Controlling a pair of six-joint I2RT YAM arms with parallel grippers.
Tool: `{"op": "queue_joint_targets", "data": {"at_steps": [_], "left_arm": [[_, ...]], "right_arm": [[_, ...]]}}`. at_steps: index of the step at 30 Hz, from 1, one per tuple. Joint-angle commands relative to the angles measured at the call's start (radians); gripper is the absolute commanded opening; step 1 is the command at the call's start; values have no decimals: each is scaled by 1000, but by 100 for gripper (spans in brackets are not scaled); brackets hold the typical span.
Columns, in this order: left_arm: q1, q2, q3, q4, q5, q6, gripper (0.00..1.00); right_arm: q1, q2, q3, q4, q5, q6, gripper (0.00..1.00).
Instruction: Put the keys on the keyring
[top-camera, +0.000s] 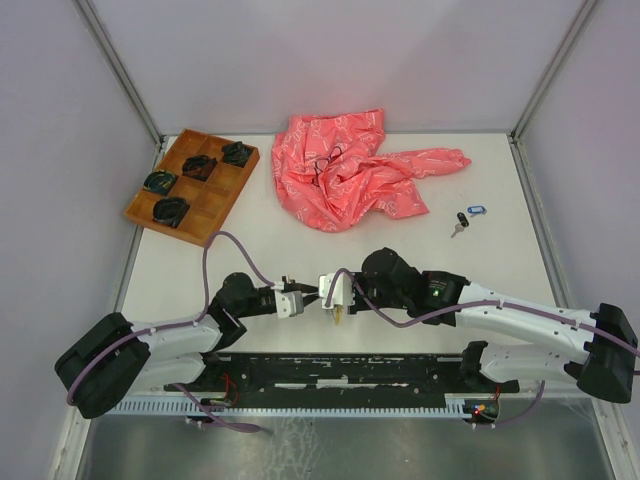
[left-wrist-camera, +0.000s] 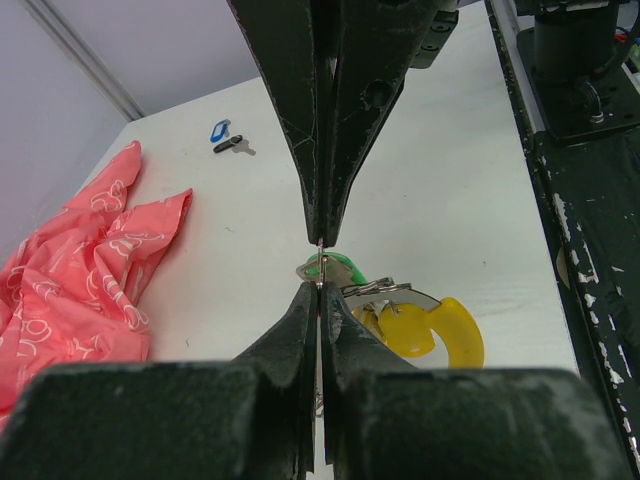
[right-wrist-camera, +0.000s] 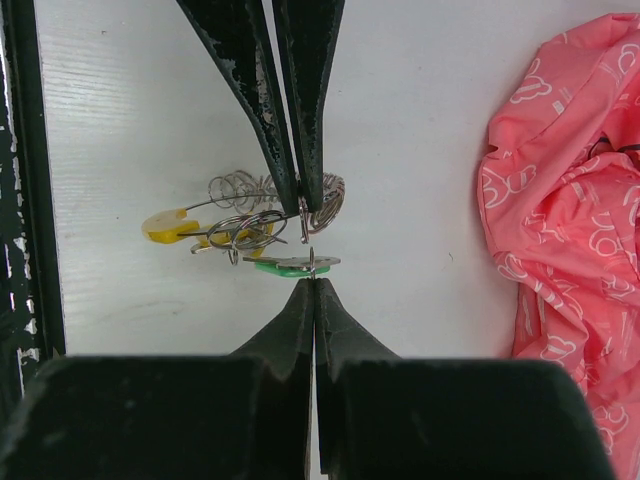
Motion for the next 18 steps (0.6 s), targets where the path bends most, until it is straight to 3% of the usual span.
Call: {"op": "queue_joint_targets", "data": {"at_steps": [1, 18], "left_arm": [[0, -19, 23, 47, 12, -5, 3], [0, -15, 28, 40, 16, -5, 3]], "right_arm": [[6, -29, 5, 42, -13, 12, 1], [7, -27, 8, 52, -39, 17, 1]]}}
